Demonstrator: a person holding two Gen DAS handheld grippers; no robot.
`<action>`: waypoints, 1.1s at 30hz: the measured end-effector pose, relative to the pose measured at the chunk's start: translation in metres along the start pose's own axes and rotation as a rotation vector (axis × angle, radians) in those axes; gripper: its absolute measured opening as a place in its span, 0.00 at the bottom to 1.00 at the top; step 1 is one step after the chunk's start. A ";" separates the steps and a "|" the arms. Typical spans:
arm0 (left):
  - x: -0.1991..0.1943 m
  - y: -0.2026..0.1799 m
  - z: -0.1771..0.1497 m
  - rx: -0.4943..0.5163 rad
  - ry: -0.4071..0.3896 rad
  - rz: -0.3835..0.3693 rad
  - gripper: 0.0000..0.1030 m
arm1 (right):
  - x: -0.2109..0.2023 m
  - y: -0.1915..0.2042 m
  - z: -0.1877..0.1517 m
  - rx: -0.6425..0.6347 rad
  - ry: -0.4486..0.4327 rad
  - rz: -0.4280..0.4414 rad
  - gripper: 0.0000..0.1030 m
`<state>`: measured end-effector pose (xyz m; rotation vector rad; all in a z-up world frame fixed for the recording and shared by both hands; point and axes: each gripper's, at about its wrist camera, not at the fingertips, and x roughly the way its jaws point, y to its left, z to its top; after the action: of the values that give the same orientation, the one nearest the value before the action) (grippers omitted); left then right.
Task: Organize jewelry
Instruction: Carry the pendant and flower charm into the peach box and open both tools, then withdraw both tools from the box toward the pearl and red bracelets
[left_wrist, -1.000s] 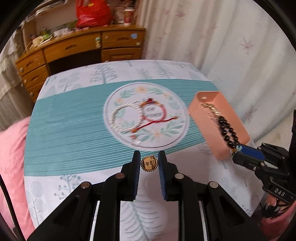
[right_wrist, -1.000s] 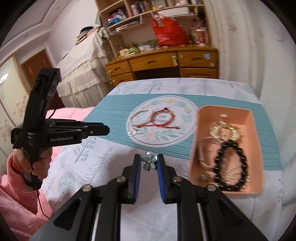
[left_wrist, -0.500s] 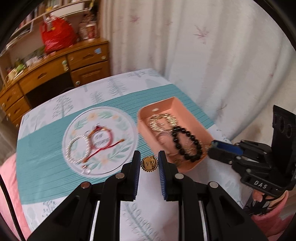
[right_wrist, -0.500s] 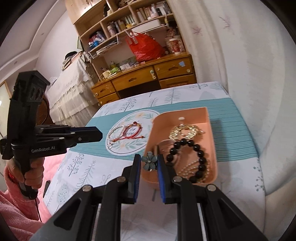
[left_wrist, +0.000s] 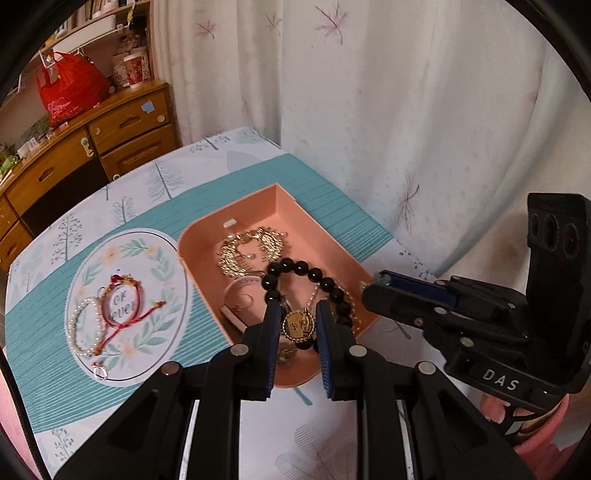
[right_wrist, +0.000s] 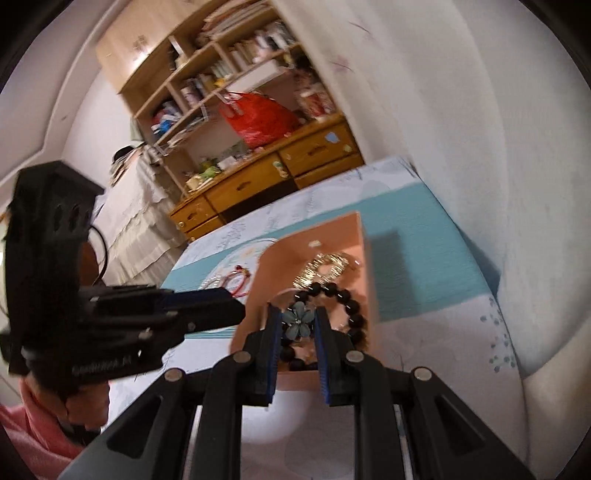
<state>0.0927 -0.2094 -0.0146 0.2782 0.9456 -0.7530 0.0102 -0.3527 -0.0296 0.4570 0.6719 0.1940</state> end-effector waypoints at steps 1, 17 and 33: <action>0.003 -0.002 0.000 0.000 0.006 0.005 0.17 | 0.002 -0.002 0.000 0.010 0.005 0.002 0.17; -0.005 0.022 0.000 -0.087 0.002 0.073 0.68 | 0.010 -0.016 -0.001 0.092 0.004 0.031 0.43; -0.032 0.117 -0.048 -0.224 0.109 0.353 0.98 | 0.023 -0.010 -0.004 0.074 -0.017 0.006 0.59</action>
<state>0.1322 -0.0857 -0.0282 0.2815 1.0402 -0.3074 0.0260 -0.3525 -0.0497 0.5308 0.6631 0.1712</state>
